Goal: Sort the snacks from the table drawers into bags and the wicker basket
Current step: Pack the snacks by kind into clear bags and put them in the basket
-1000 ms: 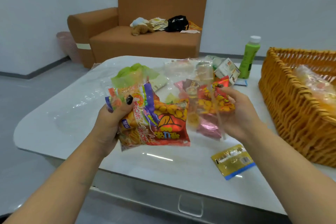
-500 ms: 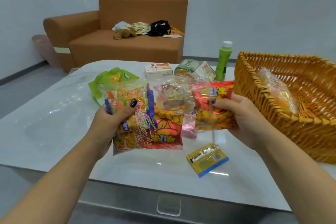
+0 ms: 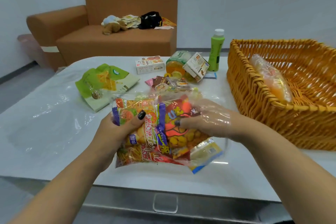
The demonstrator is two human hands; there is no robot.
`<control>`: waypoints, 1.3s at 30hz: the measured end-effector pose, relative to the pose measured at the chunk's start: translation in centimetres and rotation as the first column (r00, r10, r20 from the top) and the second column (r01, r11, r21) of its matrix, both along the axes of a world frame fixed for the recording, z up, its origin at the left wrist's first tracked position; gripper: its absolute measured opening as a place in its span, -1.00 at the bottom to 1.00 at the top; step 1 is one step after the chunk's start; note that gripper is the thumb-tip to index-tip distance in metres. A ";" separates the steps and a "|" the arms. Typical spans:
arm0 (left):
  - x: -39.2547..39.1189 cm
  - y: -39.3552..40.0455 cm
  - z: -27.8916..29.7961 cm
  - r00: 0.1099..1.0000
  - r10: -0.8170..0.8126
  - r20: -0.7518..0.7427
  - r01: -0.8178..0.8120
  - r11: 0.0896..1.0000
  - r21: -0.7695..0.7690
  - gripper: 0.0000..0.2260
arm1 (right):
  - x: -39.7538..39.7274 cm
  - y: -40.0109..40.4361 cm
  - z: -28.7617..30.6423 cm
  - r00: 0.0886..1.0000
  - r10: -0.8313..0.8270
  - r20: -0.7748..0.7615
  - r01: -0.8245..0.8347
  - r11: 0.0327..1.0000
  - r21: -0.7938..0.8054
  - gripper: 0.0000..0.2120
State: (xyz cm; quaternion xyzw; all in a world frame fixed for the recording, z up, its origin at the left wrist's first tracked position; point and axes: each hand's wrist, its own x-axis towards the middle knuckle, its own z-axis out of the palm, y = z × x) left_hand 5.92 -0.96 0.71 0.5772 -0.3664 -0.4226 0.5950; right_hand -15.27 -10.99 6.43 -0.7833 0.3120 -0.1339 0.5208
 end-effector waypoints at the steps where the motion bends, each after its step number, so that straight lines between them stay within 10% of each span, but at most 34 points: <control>1: 0.1 0.0 -0.1 1.000 0.006 -0.016 -0.006 1.000 -0.002 -0.13 | 0.4 -0.1 -0.1 0.999 -0.025 0.024 0.025 0.999 -0.020 -0.78; 13: 3.4 1.1 -2.1 0.943 0.136 -0.303 -0.150 0.989 -0.021 -0.14 | 3.8 -1.0 -0.3 0.977 -0.130 0.166 0.149 0.983 -0.106 -0.85; 17: 4.9 1.3 -1.6 0.845 0.194 -0.499 -0.245 0.969 -0.037 -0.64 | 3.0 -3.5 0.9 0.800 -0.420 0.428 0.401 0.906 0.139 -0.83; 21: 6.0 1.4 -0.8 0.821 0.185 -0.540 -0.297 0.946 -0.128 -0.46 | 3.5 -5.9 -2.0 0.843 -0.502 0.196 0.515 0.857 -0.021 -0.83; 27: 6.1 1.1 -0.6 0.775 0.219 -0.593 -0.337 0.937 -0.095 -0.51 | 7.1 -6.4 -9.0 0.922 -0.325 -0.213 0.194 0.860 -0.472 -0.64; 39: 6.8 -1.3 0.0 0.706 0.364 -0.607 -0.456 0.890 0.003 -0.57 | 10.1 -9.9 -9.7 0.831 -0.550 -0.085 0.392 0.687 -0.612 -0.67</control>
